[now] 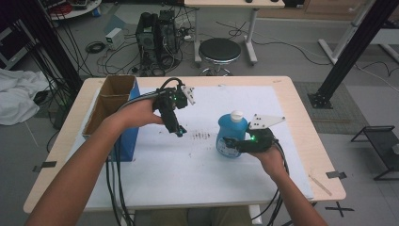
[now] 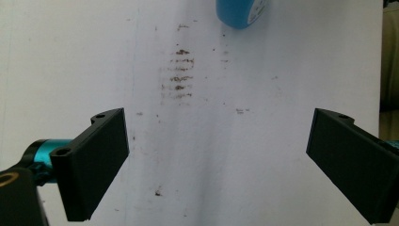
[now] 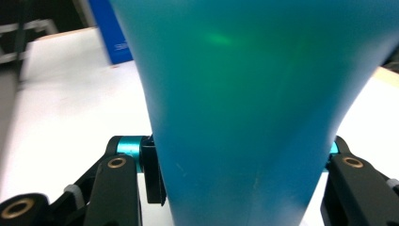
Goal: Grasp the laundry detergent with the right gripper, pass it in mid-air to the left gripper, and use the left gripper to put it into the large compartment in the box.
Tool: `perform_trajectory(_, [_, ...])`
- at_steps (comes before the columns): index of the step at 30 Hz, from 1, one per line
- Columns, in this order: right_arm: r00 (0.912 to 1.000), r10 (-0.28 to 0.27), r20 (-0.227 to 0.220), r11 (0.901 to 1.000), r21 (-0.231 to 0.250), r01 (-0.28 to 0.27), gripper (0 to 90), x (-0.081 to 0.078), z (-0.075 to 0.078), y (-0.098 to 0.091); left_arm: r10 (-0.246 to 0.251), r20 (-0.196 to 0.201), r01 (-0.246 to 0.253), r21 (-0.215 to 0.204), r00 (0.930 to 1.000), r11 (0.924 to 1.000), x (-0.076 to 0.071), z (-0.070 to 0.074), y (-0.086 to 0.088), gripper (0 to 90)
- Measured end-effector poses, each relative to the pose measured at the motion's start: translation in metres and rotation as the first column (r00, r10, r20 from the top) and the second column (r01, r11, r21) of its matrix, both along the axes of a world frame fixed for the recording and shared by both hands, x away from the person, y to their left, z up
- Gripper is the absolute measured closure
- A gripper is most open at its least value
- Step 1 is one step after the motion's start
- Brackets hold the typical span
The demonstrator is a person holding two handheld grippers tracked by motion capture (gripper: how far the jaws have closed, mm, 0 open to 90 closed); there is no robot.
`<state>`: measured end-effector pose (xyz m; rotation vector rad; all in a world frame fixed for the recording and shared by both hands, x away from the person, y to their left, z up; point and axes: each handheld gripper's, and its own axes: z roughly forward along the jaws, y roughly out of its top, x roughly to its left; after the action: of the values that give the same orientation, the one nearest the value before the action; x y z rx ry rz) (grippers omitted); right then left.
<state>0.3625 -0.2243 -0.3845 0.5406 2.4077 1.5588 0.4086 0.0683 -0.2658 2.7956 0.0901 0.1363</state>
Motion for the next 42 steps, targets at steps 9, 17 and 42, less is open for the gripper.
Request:
perform_trajectory(9, [0.9770, 0.196, -0.085, 0.9805, 0.004, -0.196, 44.5, 0.001, 0.028, -0.006, -0.024, 0.003, 0.024, -0.004, 0.9997, 0.9997, -0.015, 0.018, -0.008, 6.1])
perform_trajectory(17, [0.9458, 0.321, -0.051, 0.9471, 0.023, -0.320, 44.5, 0.004, 0.032, 0.004, -0.042, -0.001, 0.042, 0.004, 0.9991, 0.9991, -0.026, 0.032, -0.019, 6.1])
perform_trajectory(42, [0.9135, 0.406, -0.019, 0.9128, -0.035, -0.407, 44.7, 0.003, 0.034, 0.043, -0.078, -0.033, 0.079, 0.033, 0.9964, 0.9963, -0.044, 0.048, -0.048, 6.1])
